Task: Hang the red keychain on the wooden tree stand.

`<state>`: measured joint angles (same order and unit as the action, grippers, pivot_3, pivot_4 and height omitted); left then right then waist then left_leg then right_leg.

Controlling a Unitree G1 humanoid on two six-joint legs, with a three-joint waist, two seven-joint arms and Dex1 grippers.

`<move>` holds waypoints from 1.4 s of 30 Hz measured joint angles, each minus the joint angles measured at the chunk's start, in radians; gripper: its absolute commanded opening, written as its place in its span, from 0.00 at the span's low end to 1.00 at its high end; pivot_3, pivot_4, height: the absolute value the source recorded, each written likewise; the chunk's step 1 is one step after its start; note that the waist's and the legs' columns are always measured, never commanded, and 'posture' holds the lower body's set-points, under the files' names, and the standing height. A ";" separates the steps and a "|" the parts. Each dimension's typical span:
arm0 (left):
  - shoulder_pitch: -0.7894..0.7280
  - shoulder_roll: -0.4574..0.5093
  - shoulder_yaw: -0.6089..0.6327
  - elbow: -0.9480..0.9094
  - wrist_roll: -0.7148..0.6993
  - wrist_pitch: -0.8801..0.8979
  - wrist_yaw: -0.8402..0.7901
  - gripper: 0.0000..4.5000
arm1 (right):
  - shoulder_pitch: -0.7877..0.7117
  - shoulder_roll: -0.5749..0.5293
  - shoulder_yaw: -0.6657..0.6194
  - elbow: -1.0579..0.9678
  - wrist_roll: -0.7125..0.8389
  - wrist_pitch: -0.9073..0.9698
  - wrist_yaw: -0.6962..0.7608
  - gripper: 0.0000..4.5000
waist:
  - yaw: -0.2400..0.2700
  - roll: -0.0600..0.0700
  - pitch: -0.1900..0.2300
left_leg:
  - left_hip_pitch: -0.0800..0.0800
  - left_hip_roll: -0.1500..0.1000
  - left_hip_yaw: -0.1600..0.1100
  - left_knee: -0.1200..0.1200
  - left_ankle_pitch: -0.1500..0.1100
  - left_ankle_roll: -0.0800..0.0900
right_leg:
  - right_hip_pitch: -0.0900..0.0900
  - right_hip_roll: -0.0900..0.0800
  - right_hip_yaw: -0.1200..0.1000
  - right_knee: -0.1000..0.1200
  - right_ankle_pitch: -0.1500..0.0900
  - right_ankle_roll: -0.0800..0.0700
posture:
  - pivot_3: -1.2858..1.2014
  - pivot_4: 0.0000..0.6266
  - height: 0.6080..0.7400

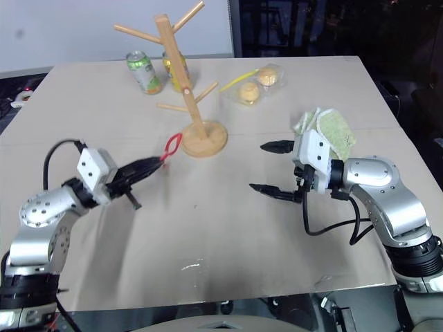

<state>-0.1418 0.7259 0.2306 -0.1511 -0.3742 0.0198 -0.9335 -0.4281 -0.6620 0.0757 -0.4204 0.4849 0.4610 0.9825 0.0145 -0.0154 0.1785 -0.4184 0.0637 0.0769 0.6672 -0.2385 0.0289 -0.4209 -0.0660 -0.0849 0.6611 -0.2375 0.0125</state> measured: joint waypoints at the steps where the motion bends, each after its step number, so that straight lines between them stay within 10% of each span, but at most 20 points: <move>1: -0.030 0.003 -0.009 -0.023 0.000 0.007 0.001 0.01 | -0.015 0.000 -0.002 -0.004 0.008 0.012 -0.007 1.00 | 0.000 0.000 0.000 | 0.000 0.000 0.000 0.000 0.000 0.000 | 0.000 0.001 0.000 0.000 0.000 0.000 | 0.52 0.24 1.00; 16: -0.351 -0.014 -0.123 -0.068 0.095 0.047 0.089 0.01 | -0.136 -0.004 -0.054 -0.050 0.093 0.143 -0.115 1.00 | -0.001 -0.001 0.000 | 0.000 -0.002 0.001 0.000 0.000 0.000 | 0.000 0.003 0.002 0.000 0.000 0.001 | 0.52 0.24 1.00; 42: -0.304 -0.032 -0.122 0.056 0.245 -0.103 0.196 0.01 | -0.254 0.035 -0.123 -0.107 0.264 0.279 -0.269 1.00 | -0.001 -0.001 0.000 | 0.001 -0.002 0.002 0.000 0.000 0.000 | 0.000 0.003 0.002 0.001 0.001 0.000 | 0.52 0.24 1.00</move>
<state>-0.4462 0.6944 0.1084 -0.0948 -0.1293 -0.0830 -0.7371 -0.6820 -0.6274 -0.0475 -0.5270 0.7486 0.7398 0.7136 0.0133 -0.0161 0.1789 -0.4179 0.0622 0.0787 0.6671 -0.2383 0.0288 -0.4209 -0.0632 -0.0825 0.6617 -0.2369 0.0124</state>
